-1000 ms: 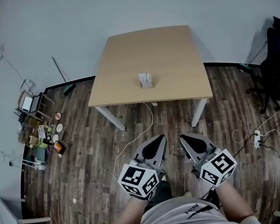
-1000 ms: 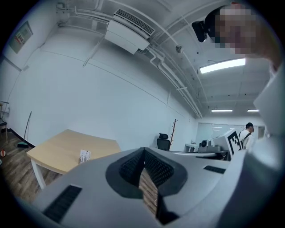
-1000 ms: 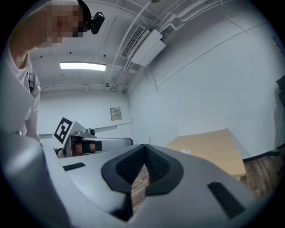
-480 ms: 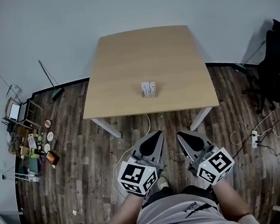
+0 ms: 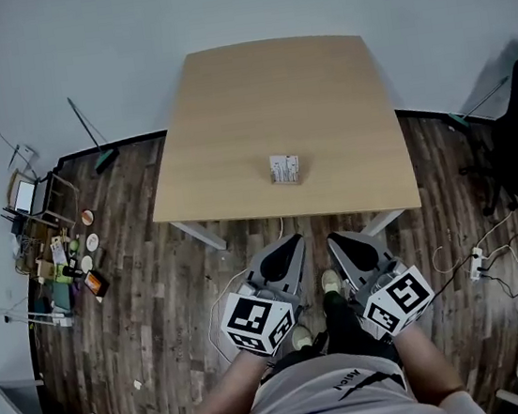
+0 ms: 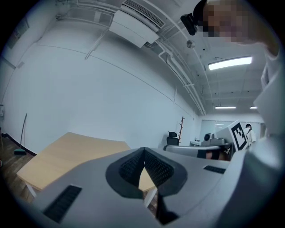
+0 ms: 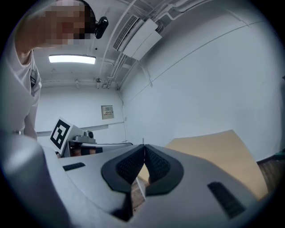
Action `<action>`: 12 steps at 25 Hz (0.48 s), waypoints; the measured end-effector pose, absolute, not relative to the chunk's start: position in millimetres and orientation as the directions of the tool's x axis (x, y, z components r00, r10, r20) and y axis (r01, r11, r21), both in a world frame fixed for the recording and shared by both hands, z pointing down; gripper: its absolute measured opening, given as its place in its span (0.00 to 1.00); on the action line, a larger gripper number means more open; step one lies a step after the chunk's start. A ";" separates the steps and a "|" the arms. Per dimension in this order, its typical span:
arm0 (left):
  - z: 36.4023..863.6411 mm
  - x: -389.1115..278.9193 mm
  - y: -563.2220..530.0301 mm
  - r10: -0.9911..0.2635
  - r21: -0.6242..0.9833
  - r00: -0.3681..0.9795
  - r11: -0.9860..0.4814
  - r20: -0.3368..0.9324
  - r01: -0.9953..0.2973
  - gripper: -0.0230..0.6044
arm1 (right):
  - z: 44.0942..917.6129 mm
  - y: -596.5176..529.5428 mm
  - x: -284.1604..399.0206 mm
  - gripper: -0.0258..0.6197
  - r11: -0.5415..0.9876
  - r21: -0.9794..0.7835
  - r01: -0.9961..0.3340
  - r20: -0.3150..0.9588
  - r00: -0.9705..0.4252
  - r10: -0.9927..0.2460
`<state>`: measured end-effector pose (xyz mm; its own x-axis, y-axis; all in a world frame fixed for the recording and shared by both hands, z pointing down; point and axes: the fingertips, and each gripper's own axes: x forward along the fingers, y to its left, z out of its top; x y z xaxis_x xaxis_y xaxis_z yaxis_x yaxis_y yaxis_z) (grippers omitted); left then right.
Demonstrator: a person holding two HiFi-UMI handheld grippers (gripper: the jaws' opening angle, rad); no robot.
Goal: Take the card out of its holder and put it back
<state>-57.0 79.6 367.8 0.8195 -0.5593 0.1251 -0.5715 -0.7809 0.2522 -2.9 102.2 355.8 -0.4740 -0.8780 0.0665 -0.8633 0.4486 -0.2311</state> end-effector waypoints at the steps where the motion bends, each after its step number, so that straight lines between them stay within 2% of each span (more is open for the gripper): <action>1: 369.7 -55.3 69.2 -0.570 0.252 0.812 -0.773 0.125 -0.582 0.06 | 357.8 90.5 -1.2 0.06 0.461 -0.228 -0.858 0.066 -0.486 -0.872; 12: 402.0 -14.1 -37.9 -0.667 0.249 0.728 -0.687 0.158 -0.683 0.06 | 397.5 -28.4 36.8 0.06 0.602 -0.213 -0.770 0.111 -0.631 -0.768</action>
